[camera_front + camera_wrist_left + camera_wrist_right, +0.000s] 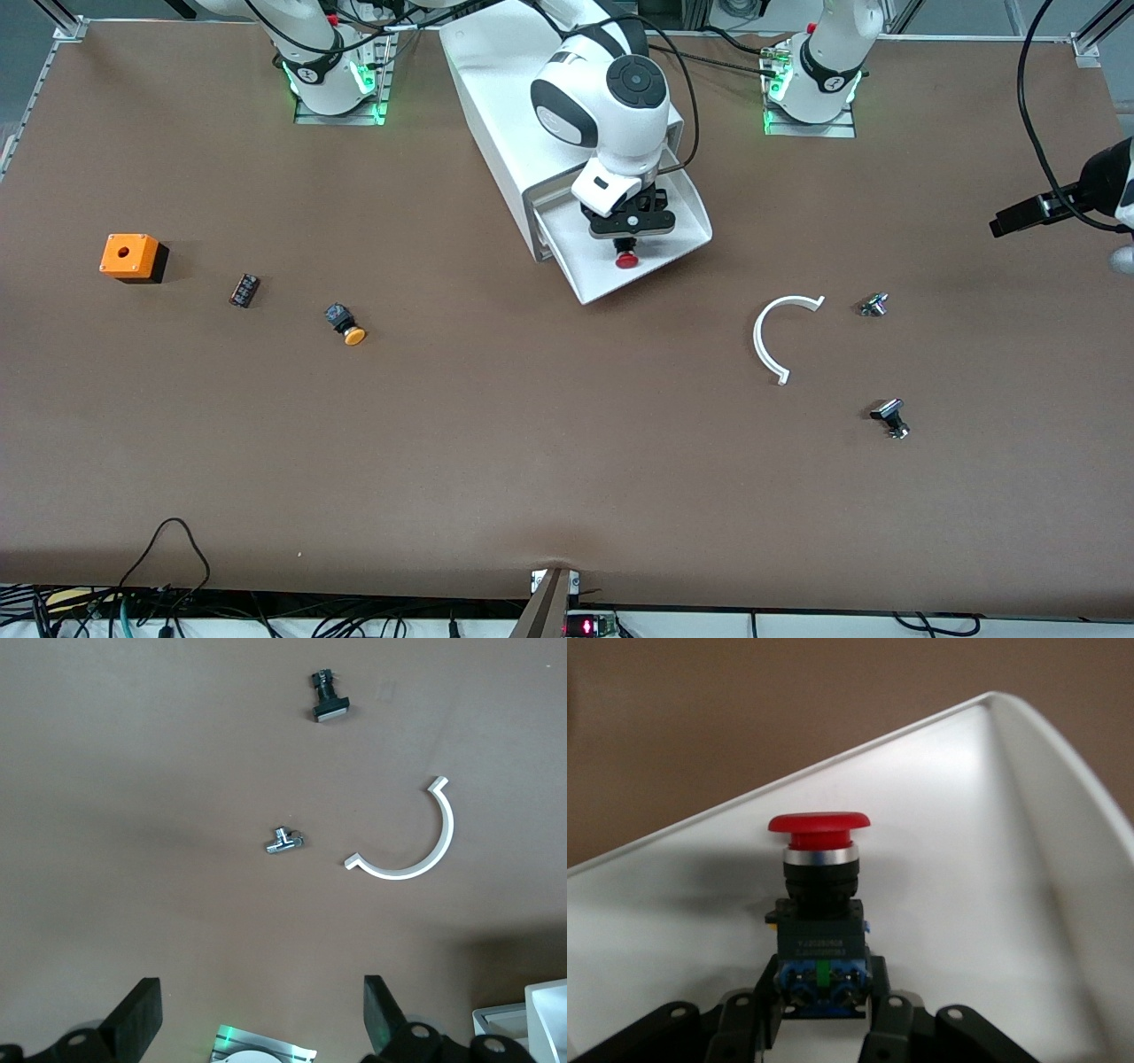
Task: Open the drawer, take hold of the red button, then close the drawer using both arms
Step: 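Lift the red button out of the drawer with the right gripper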
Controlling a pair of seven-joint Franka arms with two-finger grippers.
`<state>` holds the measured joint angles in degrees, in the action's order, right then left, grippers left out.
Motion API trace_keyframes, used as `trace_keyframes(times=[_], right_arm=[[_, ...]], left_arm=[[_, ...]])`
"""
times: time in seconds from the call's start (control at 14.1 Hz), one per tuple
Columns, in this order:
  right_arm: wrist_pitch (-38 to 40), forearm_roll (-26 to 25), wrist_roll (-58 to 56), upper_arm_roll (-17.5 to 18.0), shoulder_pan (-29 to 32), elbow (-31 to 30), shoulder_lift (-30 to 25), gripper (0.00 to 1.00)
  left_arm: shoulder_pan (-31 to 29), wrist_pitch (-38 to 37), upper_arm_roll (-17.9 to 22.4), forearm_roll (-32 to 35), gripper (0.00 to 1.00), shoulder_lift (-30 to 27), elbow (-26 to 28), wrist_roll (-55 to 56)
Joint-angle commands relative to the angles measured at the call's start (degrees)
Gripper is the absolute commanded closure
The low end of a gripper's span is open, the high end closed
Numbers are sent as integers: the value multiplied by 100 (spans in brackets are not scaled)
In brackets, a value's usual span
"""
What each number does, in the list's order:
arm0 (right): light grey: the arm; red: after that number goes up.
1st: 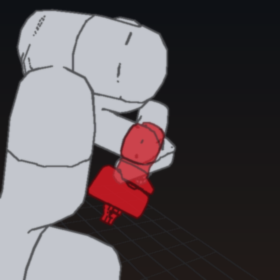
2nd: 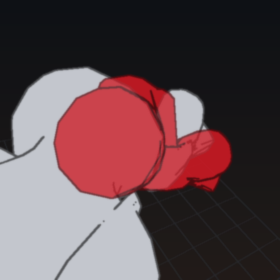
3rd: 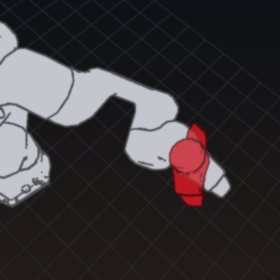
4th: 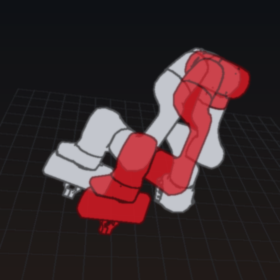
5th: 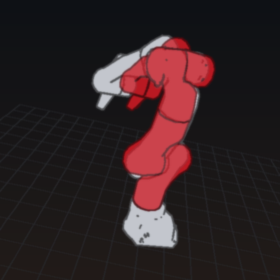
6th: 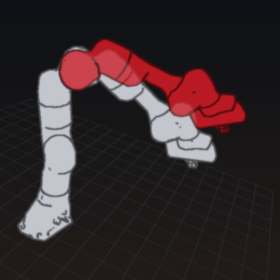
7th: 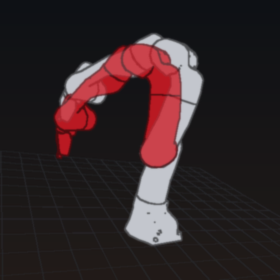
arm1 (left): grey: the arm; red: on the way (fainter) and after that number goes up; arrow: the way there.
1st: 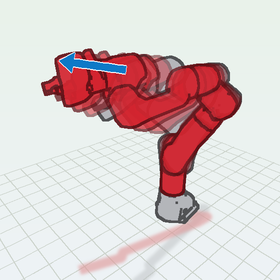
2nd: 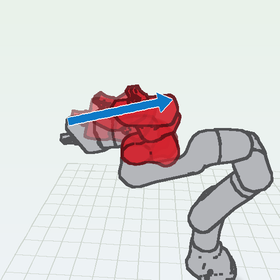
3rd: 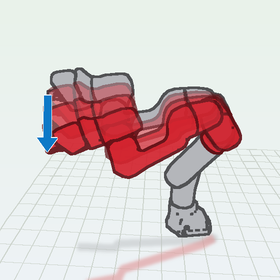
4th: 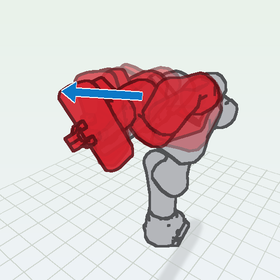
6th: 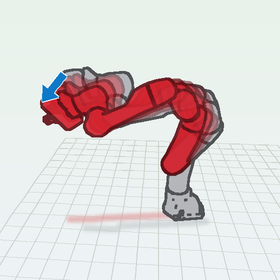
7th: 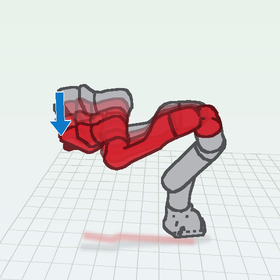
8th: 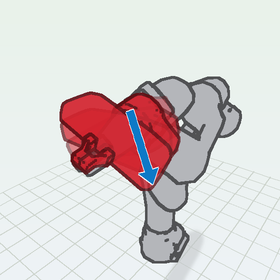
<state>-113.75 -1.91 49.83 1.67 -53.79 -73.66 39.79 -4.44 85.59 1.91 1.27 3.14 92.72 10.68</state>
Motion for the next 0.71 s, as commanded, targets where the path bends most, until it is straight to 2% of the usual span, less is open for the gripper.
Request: trace_keyframes(times=[0.0, 0.21, 0.64], right_arm=[[921, -55, -438, 17, 246, 648, -156, 100], [1766, -20, -1149, 61, 676, 1266, -164, 100], [2330, -11, -2835, 88, 1677, 1346, -603, 100]], left_arm=[[13, -95, -67, 146, 0, 108, -202, 22], [13, -69, -155, 163, 0, 99, -211, 136], [22, -69, -305, 313, 0, 108, -211, 549]])
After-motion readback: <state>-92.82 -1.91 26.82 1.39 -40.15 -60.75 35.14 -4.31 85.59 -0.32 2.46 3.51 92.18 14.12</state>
